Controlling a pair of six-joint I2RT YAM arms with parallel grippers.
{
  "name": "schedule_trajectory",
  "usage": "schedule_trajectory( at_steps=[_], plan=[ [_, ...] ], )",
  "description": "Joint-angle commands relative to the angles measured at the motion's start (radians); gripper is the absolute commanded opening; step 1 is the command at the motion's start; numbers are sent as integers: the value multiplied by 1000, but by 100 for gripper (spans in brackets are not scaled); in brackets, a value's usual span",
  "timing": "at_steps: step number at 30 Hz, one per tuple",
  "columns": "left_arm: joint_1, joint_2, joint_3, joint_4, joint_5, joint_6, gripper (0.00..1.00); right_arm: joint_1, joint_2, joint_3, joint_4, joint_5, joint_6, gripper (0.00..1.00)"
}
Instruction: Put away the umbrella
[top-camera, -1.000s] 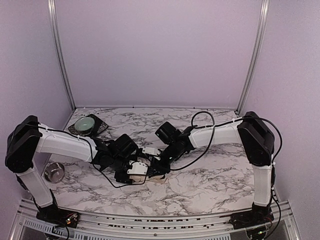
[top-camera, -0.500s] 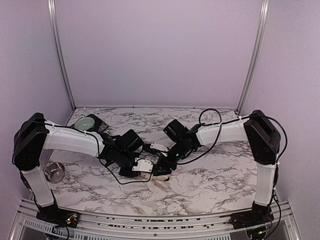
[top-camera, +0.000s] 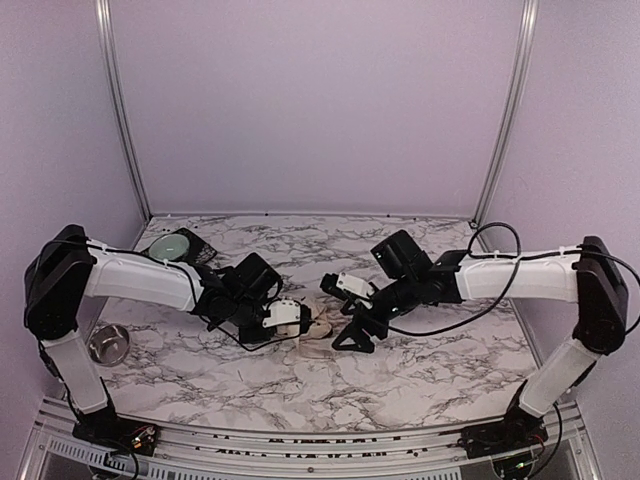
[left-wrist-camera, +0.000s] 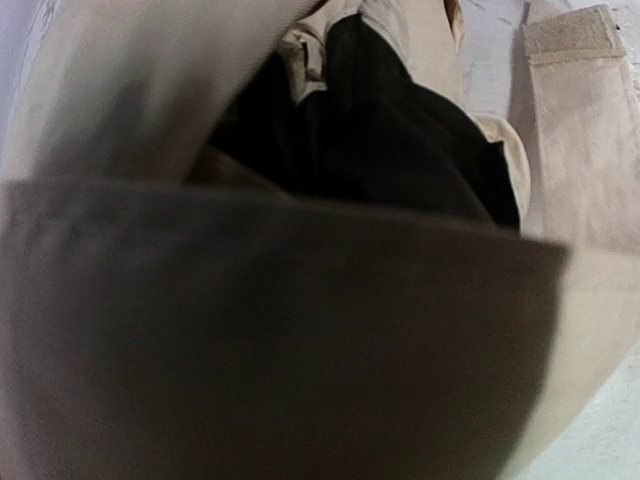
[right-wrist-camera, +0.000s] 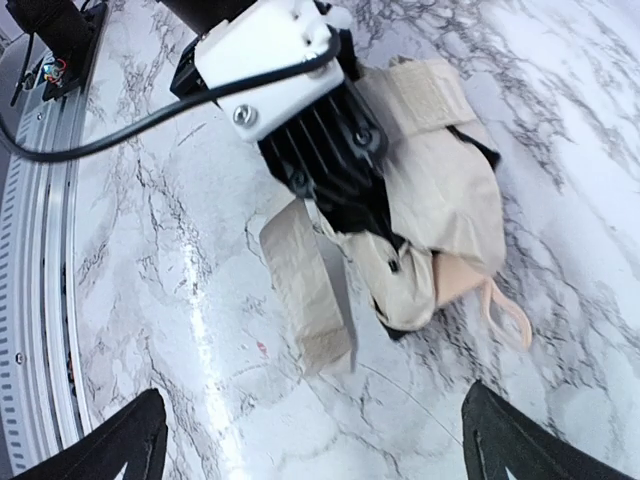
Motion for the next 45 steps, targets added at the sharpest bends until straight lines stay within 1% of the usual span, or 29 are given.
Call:
schedule_trajectory(
  at_steps=[1, 4, 7, 10, 12, 14, 16, 18, 22, 25, 28, 31, 33, 34, 35, 37, 38, 41, 43, 44, 45],
  plan=[
    [9, -121, 21, 77, -164, -78, 0, -53, -150, -96, 223, 42, 59, 100],
    [9, -201, 54, 78, -215, -43, 0, -74, -224, -165, 313, 66, 94, 100],
    [6, -272, 87, 72, -261, -2, 0, -75, -248, -191, 376, 54, 124, 100],
    [1, -311, 128, 37, -284, 15, 0, -67, -235, -201, 468, -10, 193, 92],
    [-7, -319, 152, 14, -311, 57, 0, -50, -227, -214, 571, -13, 255, 87],
    [-13, -316, 186, -7, -348, 72, 0, -21, -216, -239, 712, -16, 316, 82],
    [-19, -313, 226, -26, -366, 78, 0, 20, -187, -239, 793, 11, 322, 80],
    [-22, -320, 264, -36, -365, 79, 0, 59, -153, -226, 840, 28, 311, 80],
    [-61, -335, 324, -54, -375, 112, 0, 61, -91, -177, 892, 29, 310, 87],
    [-109, -335, 379, -84, -396, 140, 0, 60, -39, -106, 890, 15, 291, 89],
    [-128, -334, 415, -96, -408, 136, 0, 61, -6, -73, 901, 3, 303, 88],
    [-136, -327, 439, -102, -429, 134, 0, 63, 6, -63, 930, -17, 324, 84],
    [-140, -324, 449, -104, -431, 131, 0, 67, 7, -64, 969, -20, 335, 77],
    [-143, -322, 451, -104, -429, 130, 0, 69, 11, -58, 962, -16, 334, 72],
    [-145, -319, 453, -103, -428, 131, 0, 70, 15, -50, 950, -12, 330, 65],
    [-145, -313, 462, -104, -428, 131, 0, 70, 23, -43, 947, -13, 329, 47],
    [-145, -311, 464, -104, -429, 129, 0, 70, 26, -44, 947, -23, 332, 40],
    [-146, -306, 473, -104, -431, 127, 0, 70, 26, -47, 958, -52, 335, 23],
    [-145, -304, 477, -104, -438, 127, 0, 70, 25, -50, 952, -52, 335, 9],
    [-145, -301, 478, -104, -445, 126, 0, 70, 23, -50, 948, -50, 334, 3],
    [-144, -299, 479, -104, -451, 126, 0, 70, 22, -50, 931, -48, 333, 1]
  ],
)
